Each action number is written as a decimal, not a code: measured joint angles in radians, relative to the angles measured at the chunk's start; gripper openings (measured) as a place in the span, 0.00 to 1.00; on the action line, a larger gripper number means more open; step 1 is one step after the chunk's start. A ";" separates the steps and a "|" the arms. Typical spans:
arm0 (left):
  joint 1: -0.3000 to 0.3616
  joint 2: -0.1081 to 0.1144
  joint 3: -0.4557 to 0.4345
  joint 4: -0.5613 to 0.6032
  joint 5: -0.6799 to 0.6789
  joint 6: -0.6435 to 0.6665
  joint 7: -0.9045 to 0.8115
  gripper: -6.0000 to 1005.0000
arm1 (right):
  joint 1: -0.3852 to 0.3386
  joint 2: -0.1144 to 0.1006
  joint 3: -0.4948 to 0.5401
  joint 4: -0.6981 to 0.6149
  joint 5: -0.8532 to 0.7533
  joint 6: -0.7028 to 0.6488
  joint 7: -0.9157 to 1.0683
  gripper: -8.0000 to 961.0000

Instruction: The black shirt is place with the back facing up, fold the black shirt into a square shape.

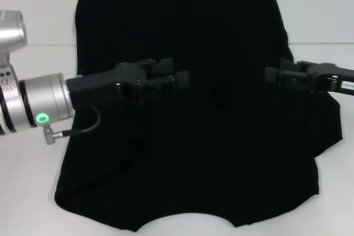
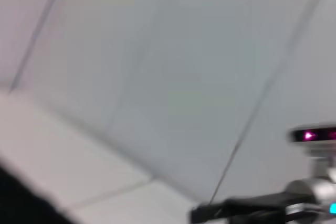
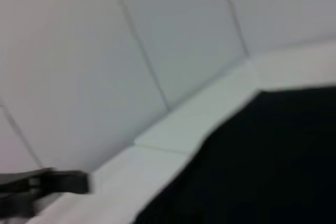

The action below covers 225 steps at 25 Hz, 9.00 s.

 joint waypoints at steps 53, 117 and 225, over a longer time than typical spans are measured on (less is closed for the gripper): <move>0.007 -0.038 0.277 0.000 0.004 0.016 0.480 0.93 | 0.048 -0.059 -0.040 0.001 -0.551 0.270 0.728 0.83; 0.035 -0.042 0.242 0.001 -0.055 0.052 0.469 0.93 | 0.046 -0.037 0.104 -0.037 -0.456 0.202 0.519 0.02; 0.047 -0.040 0.224 0.001 -0.065 0.043 0.455 0.93 | 0.117 -0.010 -0.168 0.055 -0.576 0.487 0.746 0.01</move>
